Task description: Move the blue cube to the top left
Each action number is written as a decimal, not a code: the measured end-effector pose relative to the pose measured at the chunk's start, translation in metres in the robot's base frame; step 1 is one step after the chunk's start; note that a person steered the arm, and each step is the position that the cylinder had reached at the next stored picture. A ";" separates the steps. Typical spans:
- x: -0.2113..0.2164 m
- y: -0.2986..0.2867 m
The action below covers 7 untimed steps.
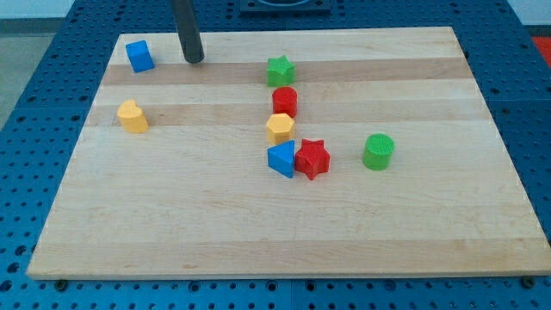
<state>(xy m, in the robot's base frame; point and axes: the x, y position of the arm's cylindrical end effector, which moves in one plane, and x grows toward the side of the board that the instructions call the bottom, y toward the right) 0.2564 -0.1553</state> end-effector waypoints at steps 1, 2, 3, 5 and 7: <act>0.013 0.041; 0.014 0.071; -0.008 0.139; -0.014 0.195; 0.020 0.129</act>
